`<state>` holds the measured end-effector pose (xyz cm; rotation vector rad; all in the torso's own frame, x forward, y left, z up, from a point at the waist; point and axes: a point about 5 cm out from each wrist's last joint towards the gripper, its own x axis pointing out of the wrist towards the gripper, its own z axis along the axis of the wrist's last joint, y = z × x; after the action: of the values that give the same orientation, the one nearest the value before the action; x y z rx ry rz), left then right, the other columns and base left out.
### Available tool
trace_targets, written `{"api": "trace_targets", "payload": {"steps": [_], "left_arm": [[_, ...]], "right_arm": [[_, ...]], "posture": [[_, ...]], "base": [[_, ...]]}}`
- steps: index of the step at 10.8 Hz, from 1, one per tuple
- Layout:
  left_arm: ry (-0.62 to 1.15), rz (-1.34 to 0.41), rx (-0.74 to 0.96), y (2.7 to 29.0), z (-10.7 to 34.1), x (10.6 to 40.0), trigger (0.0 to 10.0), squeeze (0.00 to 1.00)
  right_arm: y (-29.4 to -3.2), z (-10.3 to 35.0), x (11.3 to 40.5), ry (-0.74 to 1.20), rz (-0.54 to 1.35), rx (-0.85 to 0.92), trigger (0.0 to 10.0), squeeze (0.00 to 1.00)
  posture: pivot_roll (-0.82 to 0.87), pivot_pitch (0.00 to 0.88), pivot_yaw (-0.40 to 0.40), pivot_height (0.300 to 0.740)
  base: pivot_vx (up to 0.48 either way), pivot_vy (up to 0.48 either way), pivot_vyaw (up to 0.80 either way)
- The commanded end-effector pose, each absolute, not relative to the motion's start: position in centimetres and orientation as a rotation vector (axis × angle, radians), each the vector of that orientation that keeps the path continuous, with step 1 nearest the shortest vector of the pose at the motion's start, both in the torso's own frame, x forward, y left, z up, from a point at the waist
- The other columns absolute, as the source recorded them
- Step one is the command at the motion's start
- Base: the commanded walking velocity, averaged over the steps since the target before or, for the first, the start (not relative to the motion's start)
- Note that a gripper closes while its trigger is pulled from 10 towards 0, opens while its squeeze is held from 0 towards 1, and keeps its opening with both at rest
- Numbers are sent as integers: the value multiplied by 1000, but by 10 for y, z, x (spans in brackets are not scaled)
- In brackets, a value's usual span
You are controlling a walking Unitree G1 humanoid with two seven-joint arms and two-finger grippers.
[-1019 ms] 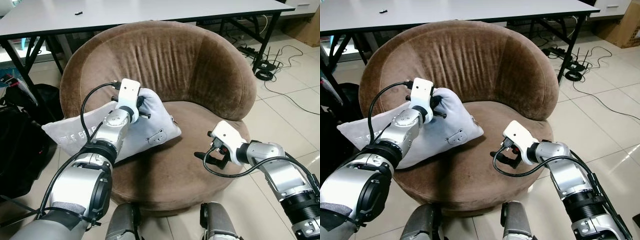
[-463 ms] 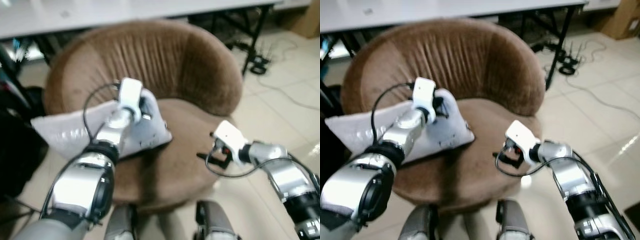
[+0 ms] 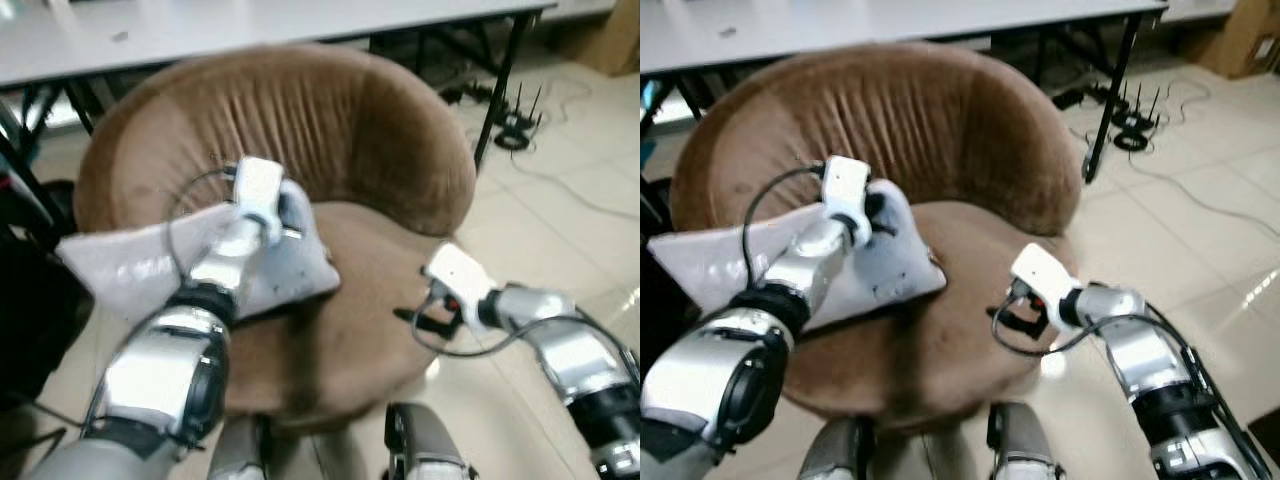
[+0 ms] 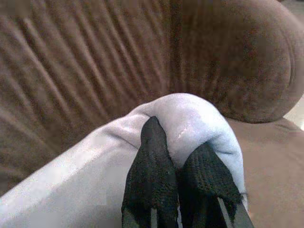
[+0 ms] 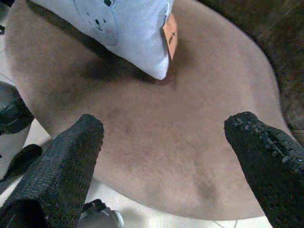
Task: Move the pillow to the sofa from floor
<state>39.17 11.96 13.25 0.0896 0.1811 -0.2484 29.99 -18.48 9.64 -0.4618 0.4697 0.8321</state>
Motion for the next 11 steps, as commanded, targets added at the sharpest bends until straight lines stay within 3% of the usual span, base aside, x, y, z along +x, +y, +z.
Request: {"api": "trace_targets", "payload": {"steps": [1, 3, 9, 10, 11], "left_arm": [[156, -223, 97, 130, 141, 395, 10000, 0], [160, -223, 97, 129, 140, 395, 10000, 0], [185, -167, 104, 133, 137, 395, 10000, 0], [179, -169, 120, 133, 137, 395, 10000, 1000], [162, -168, 134, 133, 139, 395, 10000, 1000]], "right_arm": [[-176, 100, 301, 445, 869, -466, 10000, 0], [-176, 100, 302, 444, 871, -467, 10000, 0], [-176, 99, 301, 448, 866, -471, 10000, 0], [-176, 98, 301, 450, 865, -472, 10000, 0], [-176, 98, 301, 451, 866, -472, 10000, 0]], "posture": [[-224, 0, 52, 615], [-224, 0, 52, 615], [-225, 0, 53, 615], [-225, 0, 53, 615], [-224, 0, 51, 615]], "base": [[0, 0, 0], [450, 0, 0], [0, 0, 0], [0, 0, 0], [0, 0, 0]]}}
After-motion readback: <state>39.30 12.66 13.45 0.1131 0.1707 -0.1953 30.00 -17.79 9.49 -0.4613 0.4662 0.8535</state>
